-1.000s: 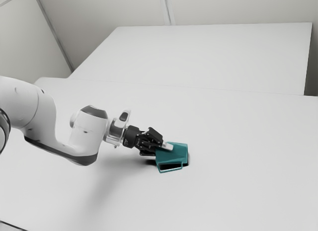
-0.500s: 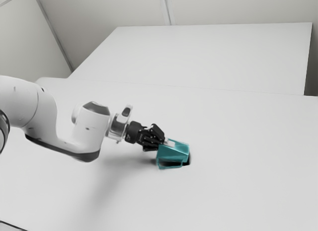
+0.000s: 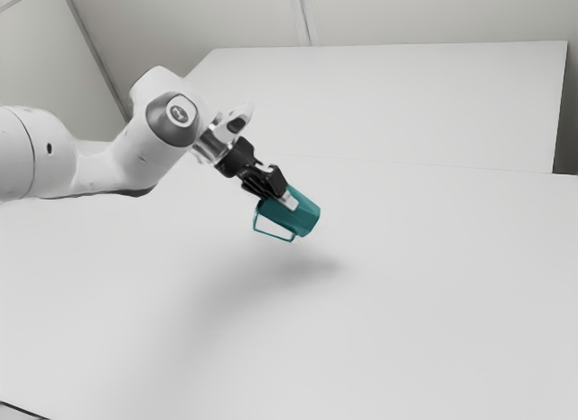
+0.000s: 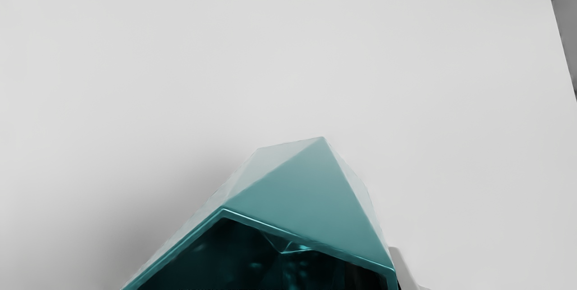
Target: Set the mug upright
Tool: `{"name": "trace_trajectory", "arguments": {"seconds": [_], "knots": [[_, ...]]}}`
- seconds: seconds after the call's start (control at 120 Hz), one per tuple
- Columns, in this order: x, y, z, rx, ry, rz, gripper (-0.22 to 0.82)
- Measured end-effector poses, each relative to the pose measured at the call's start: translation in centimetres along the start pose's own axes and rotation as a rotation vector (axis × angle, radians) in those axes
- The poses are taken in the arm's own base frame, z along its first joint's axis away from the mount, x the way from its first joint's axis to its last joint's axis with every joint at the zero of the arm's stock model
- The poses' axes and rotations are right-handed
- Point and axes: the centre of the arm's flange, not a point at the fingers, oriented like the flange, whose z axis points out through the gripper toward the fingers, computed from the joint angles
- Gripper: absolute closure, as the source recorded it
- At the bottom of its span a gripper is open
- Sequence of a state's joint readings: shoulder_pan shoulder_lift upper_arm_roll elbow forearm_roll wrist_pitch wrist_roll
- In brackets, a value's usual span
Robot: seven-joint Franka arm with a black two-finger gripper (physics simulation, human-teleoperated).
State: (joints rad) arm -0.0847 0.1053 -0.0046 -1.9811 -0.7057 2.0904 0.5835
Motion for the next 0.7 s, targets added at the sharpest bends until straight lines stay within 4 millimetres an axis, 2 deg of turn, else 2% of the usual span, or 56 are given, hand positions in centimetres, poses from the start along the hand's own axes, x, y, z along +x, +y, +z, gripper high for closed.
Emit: {"name": "trace_trajectory", "arguments": {"seconds": [0.083,0.208,0.325,0.508,0.7], "knots": [[0.6,-0.1,-1.1,0.164,-0.104,0.042,0.79],[0.0,-2.7,0.2,0.373,-0.252,0.019,0.79],[-0.6,-5.4,1.2,0.527,-0.311,-0.030,0.79],[-1.2,-7.6,2.4,0.626,-0.301,-0.142,0.79],[-1.7,-8.6,3.3,0.656,-0.271,-0.252,0.78]]}}
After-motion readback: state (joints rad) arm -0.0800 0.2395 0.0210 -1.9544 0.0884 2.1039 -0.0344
